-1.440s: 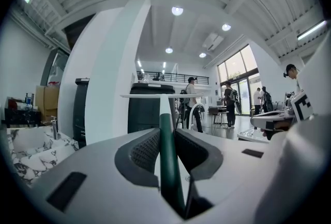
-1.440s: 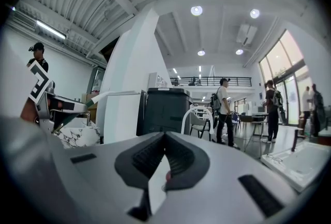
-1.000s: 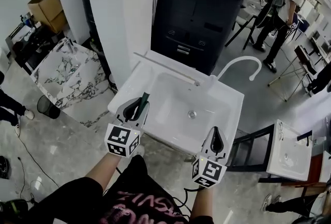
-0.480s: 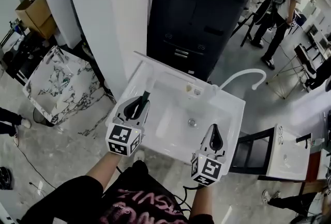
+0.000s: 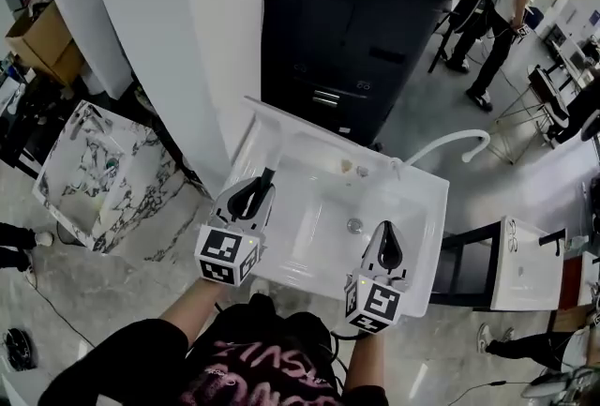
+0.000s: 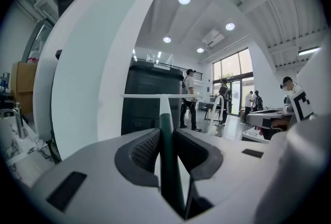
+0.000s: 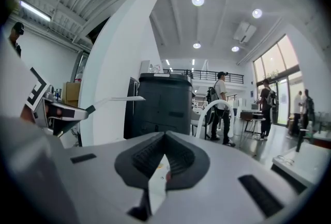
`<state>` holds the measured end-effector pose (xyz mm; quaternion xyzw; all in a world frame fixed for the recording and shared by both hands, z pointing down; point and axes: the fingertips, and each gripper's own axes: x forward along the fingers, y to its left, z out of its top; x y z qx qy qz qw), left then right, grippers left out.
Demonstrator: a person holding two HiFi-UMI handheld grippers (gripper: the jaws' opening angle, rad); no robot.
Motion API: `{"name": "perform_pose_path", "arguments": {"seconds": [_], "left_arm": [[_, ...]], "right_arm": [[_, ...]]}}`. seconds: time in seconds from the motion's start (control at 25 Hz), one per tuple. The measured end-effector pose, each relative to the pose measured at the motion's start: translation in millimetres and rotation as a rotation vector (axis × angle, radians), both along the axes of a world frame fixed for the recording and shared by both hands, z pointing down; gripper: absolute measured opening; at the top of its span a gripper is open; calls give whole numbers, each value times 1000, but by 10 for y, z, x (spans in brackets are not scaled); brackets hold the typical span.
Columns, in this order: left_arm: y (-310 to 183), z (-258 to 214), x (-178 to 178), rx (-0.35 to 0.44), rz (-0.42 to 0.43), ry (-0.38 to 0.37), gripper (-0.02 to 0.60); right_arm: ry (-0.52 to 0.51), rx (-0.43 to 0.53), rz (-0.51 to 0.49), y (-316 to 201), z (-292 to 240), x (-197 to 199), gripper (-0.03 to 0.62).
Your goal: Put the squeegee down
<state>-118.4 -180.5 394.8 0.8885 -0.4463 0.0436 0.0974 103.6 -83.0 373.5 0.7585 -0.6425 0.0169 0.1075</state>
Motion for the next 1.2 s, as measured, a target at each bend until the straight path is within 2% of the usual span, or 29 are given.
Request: {"name": "perform_pose_path", "arguments": {"seconds": [0.36, 0.6, 1.2], "left_arm": [[-58, 80, 7, -11, 31, 11, 95], [-74, 75, 108, -8, 25, 7, 97], [-65, -121, 393, 31, -78, -19, 95]], "right_arm": [[10, -5, 28, -43, 2, -19, 20], [-19, -6, 32, -44, 41, 120, 20], [-52, 2, -54, -153, 49, 572, 20]]}}
